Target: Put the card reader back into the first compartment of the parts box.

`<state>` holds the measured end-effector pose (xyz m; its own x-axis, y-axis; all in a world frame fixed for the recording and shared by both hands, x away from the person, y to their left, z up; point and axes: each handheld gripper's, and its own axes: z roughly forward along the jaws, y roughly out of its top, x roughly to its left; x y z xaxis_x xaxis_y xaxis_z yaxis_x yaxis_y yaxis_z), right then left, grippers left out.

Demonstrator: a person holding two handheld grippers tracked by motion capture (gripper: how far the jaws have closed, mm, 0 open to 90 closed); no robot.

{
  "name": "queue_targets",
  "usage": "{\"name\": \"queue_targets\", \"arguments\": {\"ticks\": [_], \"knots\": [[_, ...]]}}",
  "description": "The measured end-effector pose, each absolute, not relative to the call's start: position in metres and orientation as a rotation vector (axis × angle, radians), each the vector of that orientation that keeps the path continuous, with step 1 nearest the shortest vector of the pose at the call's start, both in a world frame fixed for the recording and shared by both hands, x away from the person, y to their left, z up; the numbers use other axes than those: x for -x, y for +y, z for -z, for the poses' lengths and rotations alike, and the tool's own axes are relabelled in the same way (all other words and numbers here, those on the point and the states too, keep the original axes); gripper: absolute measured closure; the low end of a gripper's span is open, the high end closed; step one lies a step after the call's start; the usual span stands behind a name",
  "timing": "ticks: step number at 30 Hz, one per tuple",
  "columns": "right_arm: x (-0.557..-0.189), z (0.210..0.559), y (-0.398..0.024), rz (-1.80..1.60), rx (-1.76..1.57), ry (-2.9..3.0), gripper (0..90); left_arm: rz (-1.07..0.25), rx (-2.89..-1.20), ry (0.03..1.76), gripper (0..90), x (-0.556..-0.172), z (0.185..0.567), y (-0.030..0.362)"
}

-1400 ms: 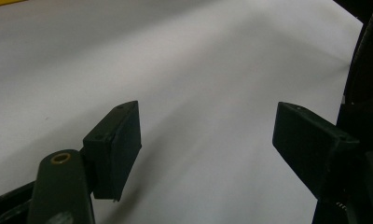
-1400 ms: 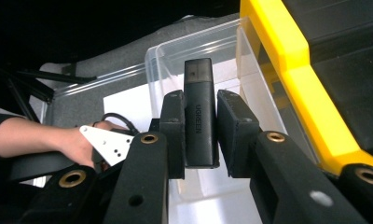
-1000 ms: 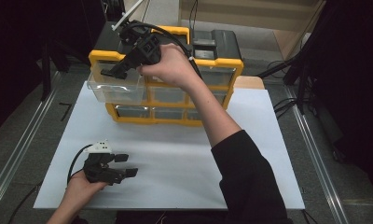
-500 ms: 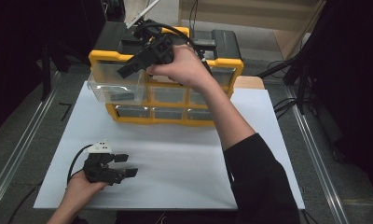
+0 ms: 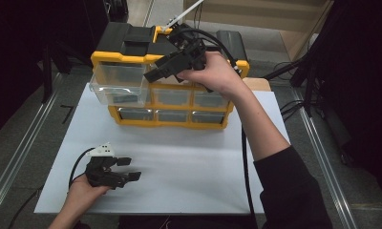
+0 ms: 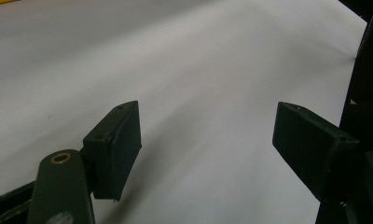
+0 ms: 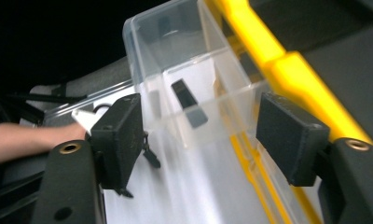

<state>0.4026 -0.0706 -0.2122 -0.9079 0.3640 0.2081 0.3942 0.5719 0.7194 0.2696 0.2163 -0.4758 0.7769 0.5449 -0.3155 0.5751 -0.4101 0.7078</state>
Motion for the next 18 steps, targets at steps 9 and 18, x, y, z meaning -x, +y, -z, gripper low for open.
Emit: {"name": "queue_targets", "arguments": {"ticks": [9,18], "knots": [[-0.389,0.225,-0.088,1.300,0.673,-2.751,25.4,0.046,-2.095,0.835,25.1,-0.270,0.476,0.216],[-0.375,0.256,-0.100,1.299,0.706,-2.733,25.5,0.044,-2.094,0.839,25.1,-0.270,0.476,0.216]]}}
